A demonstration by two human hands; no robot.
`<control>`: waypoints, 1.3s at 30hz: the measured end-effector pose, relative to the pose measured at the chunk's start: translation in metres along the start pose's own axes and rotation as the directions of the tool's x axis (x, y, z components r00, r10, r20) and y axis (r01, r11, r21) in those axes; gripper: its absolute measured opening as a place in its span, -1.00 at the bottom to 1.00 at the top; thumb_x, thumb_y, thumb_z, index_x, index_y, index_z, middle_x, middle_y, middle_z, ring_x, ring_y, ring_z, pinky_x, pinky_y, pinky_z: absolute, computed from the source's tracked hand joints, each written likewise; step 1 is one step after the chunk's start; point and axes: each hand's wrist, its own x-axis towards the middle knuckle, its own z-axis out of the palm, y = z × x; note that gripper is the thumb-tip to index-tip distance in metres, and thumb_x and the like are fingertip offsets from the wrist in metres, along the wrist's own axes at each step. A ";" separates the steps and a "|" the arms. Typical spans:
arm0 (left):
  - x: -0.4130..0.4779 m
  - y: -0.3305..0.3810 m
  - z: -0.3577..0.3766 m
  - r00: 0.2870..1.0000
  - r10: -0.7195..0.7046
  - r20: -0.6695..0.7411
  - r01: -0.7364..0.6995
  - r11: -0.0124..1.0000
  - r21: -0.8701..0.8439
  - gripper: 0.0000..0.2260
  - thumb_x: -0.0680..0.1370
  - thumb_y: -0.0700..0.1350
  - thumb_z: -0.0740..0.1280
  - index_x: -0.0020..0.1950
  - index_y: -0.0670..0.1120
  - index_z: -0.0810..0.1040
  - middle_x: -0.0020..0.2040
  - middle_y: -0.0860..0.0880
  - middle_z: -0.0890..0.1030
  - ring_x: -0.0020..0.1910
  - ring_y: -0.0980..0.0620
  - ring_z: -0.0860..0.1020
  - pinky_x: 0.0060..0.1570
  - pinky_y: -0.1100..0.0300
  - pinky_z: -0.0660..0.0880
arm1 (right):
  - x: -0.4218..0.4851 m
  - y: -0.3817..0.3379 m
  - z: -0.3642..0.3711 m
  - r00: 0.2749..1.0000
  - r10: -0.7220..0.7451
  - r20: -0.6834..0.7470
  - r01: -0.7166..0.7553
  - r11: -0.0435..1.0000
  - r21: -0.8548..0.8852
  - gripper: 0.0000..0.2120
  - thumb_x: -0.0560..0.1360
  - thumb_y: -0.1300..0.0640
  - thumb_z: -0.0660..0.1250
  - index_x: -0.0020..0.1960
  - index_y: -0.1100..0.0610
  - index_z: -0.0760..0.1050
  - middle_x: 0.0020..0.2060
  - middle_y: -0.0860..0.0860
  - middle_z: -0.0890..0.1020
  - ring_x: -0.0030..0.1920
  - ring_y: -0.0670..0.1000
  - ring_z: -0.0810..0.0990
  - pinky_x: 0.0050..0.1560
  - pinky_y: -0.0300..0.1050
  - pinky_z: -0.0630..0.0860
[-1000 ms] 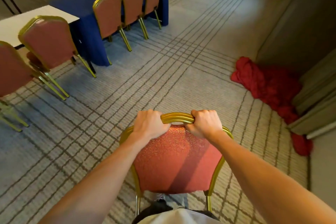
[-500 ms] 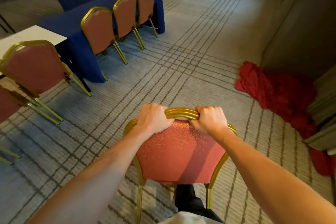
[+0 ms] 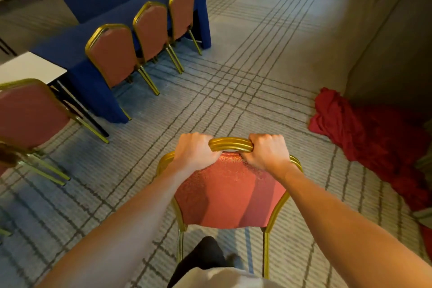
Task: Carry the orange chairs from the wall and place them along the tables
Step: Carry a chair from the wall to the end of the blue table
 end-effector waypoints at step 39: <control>0.753 0.011 0.074 0.994 0.112 0.014 -0.112 0.993 0.026 -0.69 0.54 0.22 0.34 -0.14 -0.01 0.60 -0.26 -0.02 0.63 -0.21 -0.11 0.63 -0.25 0.13 0.34 | 0.651 0.374 -0.016 0.996 0.026 0.084 -0.023 0.999 -0.044 -0.67 0.51 -0.26 0.20 -0.07 0.01 0.48 -0.08 0.04 0.69 -0.02 0.15 0.65 -0.04 -0.01 0.44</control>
